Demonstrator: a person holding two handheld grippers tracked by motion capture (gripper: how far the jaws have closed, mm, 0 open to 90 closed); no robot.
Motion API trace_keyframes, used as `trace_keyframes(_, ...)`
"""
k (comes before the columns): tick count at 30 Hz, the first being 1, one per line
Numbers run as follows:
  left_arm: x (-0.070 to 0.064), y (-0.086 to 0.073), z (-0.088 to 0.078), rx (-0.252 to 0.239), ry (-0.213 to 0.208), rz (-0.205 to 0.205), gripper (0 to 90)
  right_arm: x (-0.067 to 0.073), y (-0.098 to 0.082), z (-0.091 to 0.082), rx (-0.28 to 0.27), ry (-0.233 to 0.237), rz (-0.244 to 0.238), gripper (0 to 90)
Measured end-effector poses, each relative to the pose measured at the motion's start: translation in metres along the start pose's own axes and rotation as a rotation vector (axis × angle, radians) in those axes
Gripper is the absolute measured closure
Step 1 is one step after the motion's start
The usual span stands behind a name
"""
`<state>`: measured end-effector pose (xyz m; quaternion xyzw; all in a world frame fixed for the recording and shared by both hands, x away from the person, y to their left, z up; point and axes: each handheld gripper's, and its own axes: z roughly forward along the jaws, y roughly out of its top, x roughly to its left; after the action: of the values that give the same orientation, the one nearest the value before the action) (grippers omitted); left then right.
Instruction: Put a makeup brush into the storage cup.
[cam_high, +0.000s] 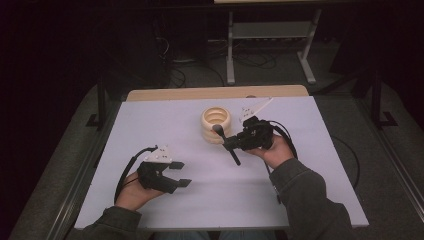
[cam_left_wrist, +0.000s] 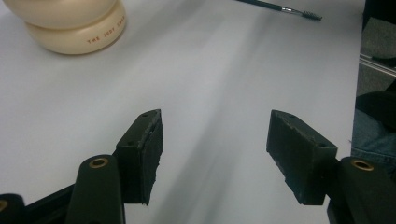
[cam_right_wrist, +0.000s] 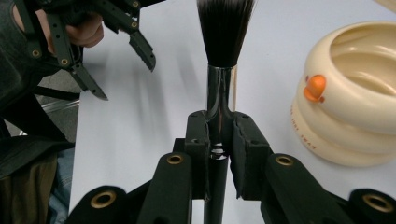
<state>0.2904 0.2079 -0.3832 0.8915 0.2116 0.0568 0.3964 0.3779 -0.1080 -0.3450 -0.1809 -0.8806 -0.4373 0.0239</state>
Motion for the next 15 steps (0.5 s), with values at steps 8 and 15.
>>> trace_keyframes(8,0.000,-0.008,-0.002,-0.011,0.029,-0.020,33.8,-0.007,0.007,-0.002,-0.015,-0.015,0.034,76.9)
trace_keyframes(15,0.001,-0.012,-0.010,-0.038,0.048,-0.037,32.7,-0.014,0.017,-0.007,-0.035,-0.033,0.038,77.0)
